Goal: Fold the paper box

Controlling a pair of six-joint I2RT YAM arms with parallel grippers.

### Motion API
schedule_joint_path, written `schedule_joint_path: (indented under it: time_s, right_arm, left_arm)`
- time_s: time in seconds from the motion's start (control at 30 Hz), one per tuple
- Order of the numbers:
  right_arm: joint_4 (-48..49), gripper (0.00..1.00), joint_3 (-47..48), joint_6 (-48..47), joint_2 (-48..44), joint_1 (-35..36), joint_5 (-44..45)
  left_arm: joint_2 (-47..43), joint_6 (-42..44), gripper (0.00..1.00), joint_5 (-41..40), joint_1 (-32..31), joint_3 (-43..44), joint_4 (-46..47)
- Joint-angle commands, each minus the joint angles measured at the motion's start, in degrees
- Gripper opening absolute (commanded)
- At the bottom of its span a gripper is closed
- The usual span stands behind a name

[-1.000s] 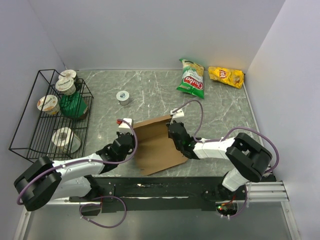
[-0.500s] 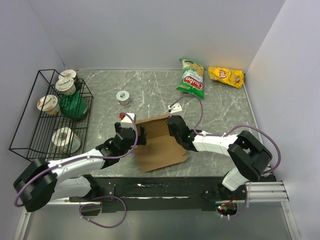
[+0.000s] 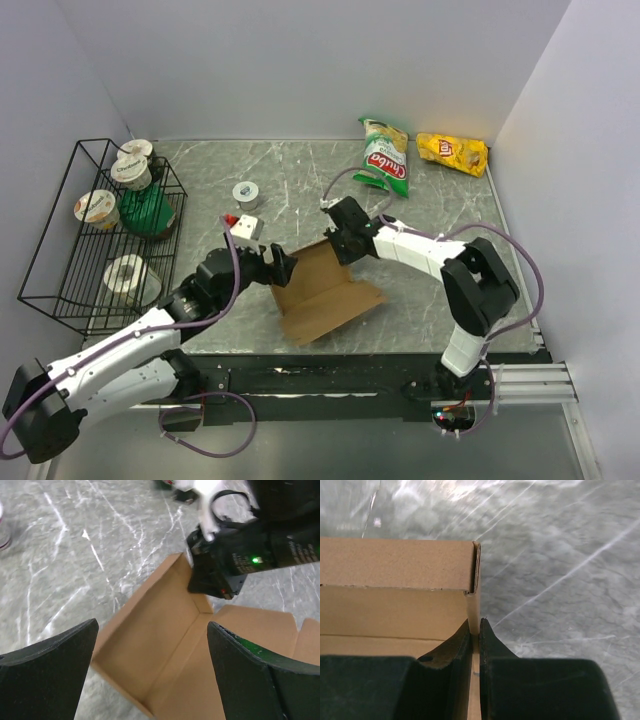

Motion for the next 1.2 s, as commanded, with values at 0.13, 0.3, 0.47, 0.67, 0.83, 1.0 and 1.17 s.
schedule_joint_path:
  time_s: [0.13,0.3,0.47,0.67,0.83,1.0,1.17]
  right_arm:
    - [-16.4,0.32,11.3,-5.1,7.6,-1.1,-8.8]
    - [-19.4,0.58,17.6,-6.1,10.8,-2.4,-9.6]
    - [-19.4,0.80,20.1,-6.7,9.0,-3.2,-10.9]
    - [-16.7,0.88,21.7,-3.4,2.3,-6.0,-10.8]
    - [-12.0,0.88,20.1,5.7,-5.7,-11.1,-8.8]
    - [-5.6,0.88,6.9,13.6,-21.0,-14.2,-5.5]
    - [-3.8,0.87,-10.6,19.9,-38.5,-14.5,-3.9]
  left_arm:
    - [12.2,1.3,0.96,9.9,5.5,3.1,2.2]
    - [16.7,2.0,0.96,9.9,7.8,3.3,5.8]
    - [21.3,3.5,0.96,10.1,9.5,4.7,7.0]
    - [28.3,4.9,0.96,11.3,12.5,7.5,7.6]
    - [34.4,3.8,0.97,11.8,14.0,9.1,8.5]
    - [37.2,1.6,0.90,12.7,14.5,9.2,9.6]
    - [36.8,-0.8,0.83,14.6,14.6,7.1,12.1]
